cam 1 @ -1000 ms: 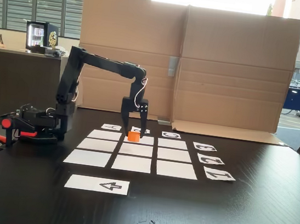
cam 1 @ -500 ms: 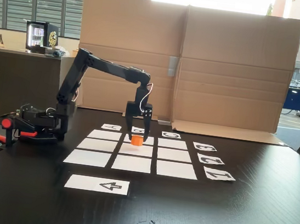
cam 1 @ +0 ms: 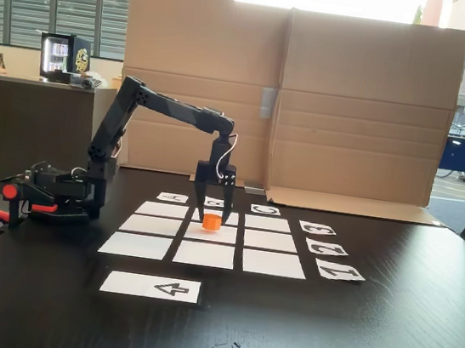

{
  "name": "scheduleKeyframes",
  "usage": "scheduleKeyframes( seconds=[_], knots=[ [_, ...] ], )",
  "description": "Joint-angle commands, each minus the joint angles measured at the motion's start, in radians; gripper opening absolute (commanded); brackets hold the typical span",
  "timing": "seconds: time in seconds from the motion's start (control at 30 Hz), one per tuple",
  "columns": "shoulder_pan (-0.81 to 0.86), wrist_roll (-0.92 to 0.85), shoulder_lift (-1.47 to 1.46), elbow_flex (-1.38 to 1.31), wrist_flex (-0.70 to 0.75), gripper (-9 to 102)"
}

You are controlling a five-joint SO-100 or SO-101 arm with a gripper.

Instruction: Pick up the round, orange token and place it in the grid on square B2.

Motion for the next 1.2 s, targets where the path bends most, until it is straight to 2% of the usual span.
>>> scheduleKeyframes(
  seconds=[0.0, 0.1, 0.17, 0.53, 0.67, 0.8, 0.97, 1.17],
  knots=[
    [-0.011, 0.020, 0.005, 0.008, -0.005, 17],
    [-0.008, 0.025, 0.006, 0.035, -0.009, 39],
    [-0.008, 0.025, 0.014, 0.061, -0.014, 49],
    [0.009, 0.060, 0.144, 0.233, -0.098, 76],
    [0.055, 0.061, 0.288, 0.339, -0.161, 81],
    [0.144, 0.057, 0.508, 0.463, -0.202, 91],
    [0.264, 0.003, 0.804, 0.669, -0.265, 93],
    [0.492, -0.029, 1.203, 0.942, -0.430, 92]
  ],
)
